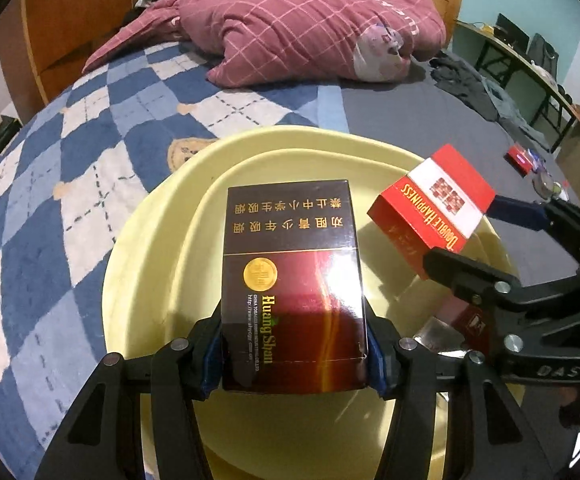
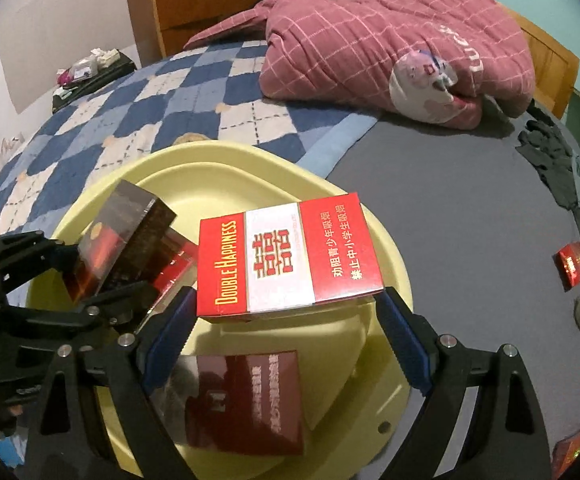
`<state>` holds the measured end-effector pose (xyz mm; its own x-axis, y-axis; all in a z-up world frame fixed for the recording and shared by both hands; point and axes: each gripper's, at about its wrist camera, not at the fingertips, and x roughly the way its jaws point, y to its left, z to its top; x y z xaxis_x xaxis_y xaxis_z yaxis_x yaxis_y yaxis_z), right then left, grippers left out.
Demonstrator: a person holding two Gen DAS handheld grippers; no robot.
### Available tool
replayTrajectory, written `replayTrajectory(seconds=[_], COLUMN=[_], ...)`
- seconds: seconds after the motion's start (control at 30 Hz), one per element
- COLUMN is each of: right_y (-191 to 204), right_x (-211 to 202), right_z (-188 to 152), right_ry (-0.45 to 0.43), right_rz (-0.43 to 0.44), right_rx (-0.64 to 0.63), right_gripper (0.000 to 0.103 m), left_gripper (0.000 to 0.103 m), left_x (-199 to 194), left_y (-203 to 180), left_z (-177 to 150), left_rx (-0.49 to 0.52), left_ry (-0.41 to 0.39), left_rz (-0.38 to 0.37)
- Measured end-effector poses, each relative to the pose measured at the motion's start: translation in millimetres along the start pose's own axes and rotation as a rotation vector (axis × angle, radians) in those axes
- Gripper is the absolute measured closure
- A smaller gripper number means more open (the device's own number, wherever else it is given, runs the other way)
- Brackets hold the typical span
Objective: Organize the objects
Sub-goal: 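Carry the Huangshan and Double Happiness packs over the yellow basin with both grippers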
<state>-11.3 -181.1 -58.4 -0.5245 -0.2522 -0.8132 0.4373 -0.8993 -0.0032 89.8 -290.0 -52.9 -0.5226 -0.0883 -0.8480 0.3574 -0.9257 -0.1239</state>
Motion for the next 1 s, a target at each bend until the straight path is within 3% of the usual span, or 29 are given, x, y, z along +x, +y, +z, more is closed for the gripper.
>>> replayTrajectory(seconds=[0.47,1.0], right_y=[9.8,19.0], right_x=[24.4,31.5], right_z=[-3.6,-7.6], right_ry=[0.022,0.02], right_rz=[-0.072,-0.138], right_rx=[-0.072,-0.124], right_gripper=[0.013,0.013], left_gripper=[0.047,0.046], left_x=[0.3,5.6], left_y=[-1.4,2.1], left_z=[2.5,0.2], left_rx=[-0.019,-0.063], left_ry=[0.069,0.059], left_rz=[-0.042,-0.075])
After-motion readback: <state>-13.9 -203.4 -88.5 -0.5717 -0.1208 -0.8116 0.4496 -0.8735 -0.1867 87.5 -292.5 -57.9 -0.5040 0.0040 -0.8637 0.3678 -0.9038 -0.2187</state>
